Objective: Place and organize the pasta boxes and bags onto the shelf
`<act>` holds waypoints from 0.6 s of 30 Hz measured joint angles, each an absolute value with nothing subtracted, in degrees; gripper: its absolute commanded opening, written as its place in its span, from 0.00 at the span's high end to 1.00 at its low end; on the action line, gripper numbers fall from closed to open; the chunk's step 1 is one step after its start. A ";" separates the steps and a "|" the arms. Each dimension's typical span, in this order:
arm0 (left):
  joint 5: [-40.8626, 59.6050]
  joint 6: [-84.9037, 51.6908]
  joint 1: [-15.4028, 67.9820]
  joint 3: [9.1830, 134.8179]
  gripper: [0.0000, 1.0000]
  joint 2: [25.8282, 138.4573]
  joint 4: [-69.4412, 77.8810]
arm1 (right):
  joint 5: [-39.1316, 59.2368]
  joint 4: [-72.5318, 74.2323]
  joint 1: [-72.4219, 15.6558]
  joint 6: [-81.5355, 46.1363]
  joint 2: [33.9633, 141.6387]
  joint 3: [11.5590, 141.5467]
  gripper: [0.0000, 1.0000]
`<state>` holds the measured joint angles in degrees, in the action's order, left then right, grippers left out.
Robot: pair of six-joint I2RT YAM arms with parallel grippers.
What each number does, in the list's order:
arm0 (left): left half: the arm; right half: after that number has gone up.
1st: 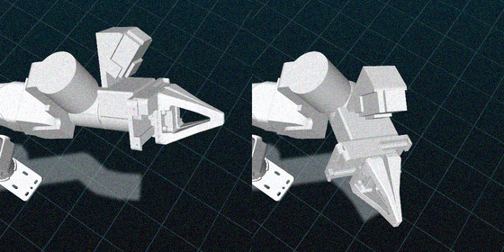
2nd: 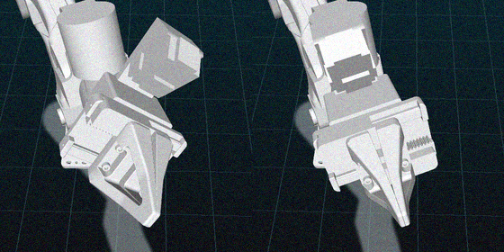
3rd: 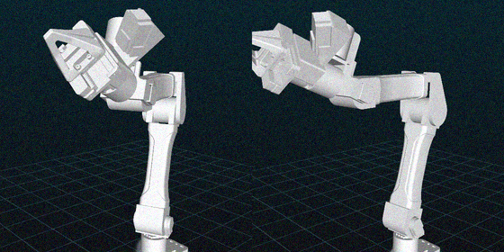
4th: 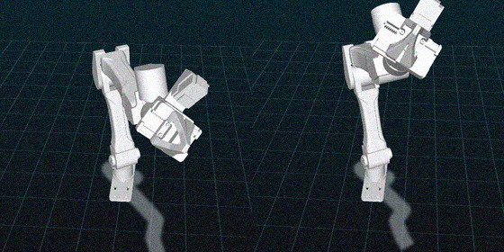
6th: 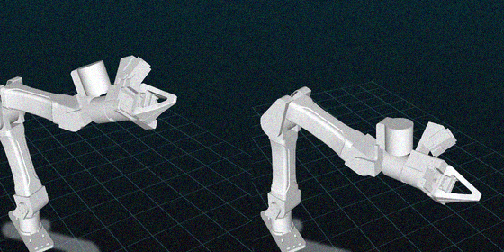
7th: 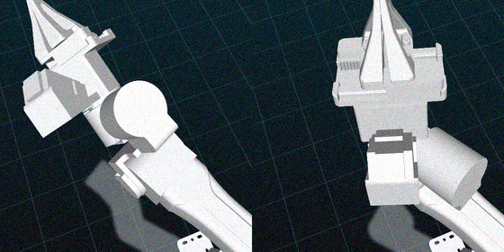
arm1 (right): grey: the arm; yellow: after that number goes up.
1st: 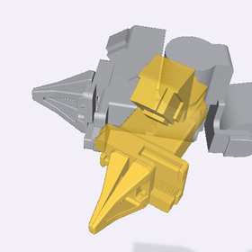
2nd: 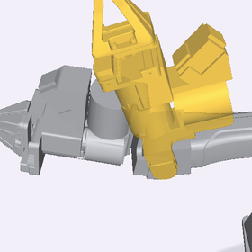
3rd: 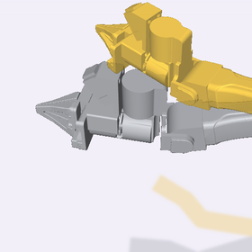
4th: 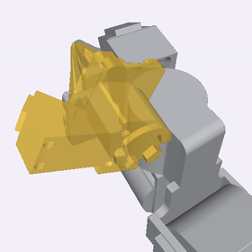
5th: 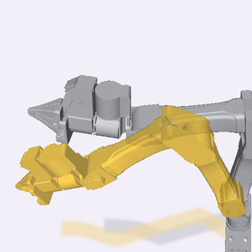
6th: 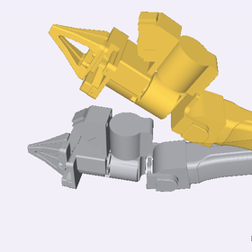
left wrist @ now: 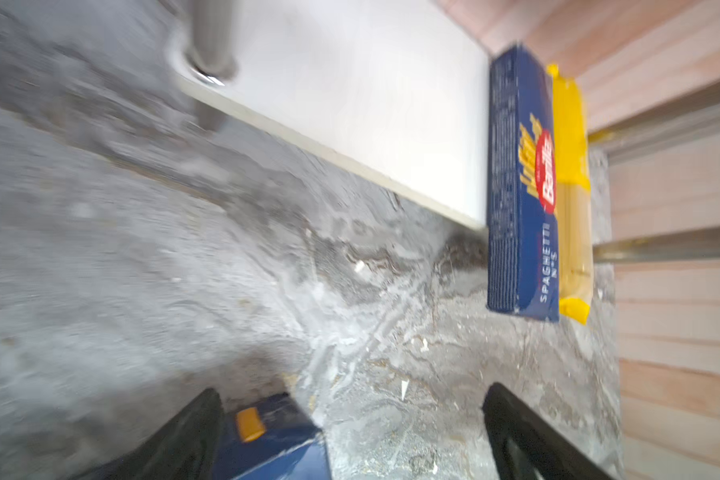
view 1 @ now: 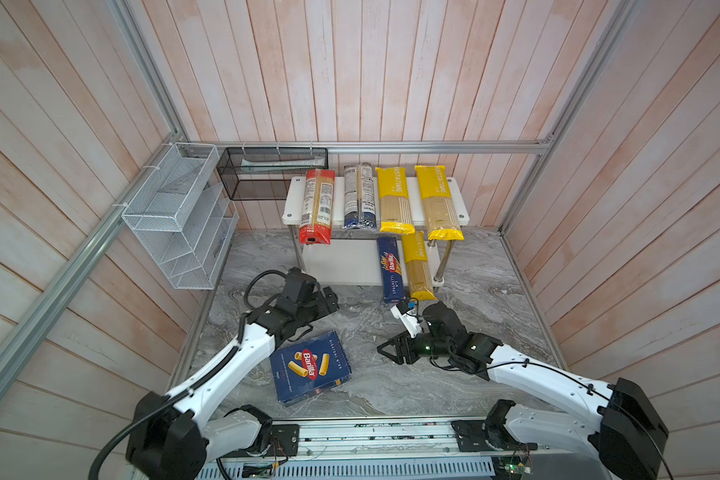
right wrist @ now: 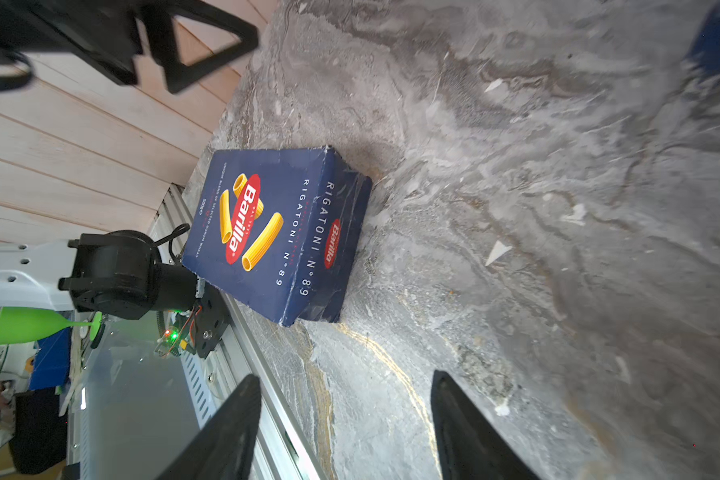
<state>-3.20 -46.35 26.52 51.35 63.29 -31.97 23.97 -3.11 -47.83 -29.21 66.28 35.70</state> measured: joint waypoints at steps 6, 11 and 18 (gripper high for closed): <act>-7.75 -55.46 26.30 48.71 0.00 53.34 -46.50 | 25.21 1.26 -51.00 -31.11 74.98 38.37 0.35; -9.67 -59.70 26.30 48.71 0.00 57.01 -57.21 | 26.35 3.33 -51.81 -31.14 80.31 42.65 0.35; -10.83 -65.52 25.56 46.46 0.00 50.52 -64.69 | 28.56 5.69 -51.81 -30.87 84.33 44.56 0.35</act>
